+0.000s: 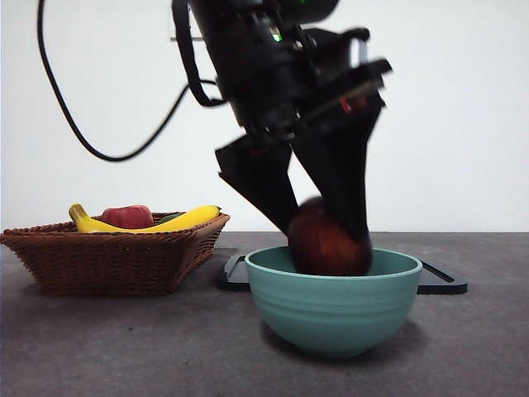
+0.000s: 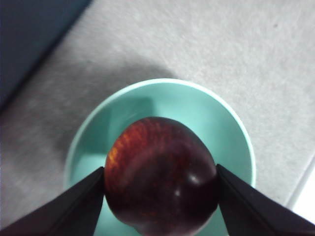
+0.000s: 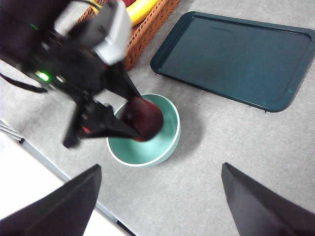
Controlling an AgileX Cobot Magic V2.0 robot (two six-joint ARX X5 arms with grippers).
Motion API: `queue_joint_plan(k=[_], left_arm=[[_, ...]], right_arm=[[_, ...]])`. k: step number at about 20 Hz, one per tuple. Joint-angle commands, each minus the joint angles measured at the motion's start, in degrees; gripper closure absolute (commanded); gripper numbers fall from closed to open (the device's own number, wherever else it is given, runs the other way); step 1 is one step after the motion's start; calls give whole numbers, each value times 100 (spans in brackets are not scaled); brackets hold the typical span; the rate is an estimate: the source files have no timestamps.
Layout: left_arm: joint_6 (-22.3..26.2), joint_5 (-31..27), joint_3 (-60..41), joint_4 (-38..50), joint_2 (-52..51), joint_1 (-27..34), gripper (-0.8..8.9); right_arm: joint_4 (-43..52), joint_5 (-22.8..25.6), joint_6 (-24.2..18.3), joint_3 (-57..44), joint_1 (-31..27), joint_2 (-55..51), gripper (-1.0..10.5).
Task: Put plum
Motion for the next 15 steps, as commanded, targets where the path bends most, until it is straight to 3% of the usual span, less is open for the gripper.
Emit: queue_joint_plan(k=[1,11,15], left_arm=[[133,-44,107,105,293,-92,516],[313,-293,107,96,496,-157,498],[313,-293,107,94,496,-210,398]], right_arm=[[57,0,59,107,24,26,556],[57,0,57,107,24,26,556],[57,0,57,107,24,26,556]])
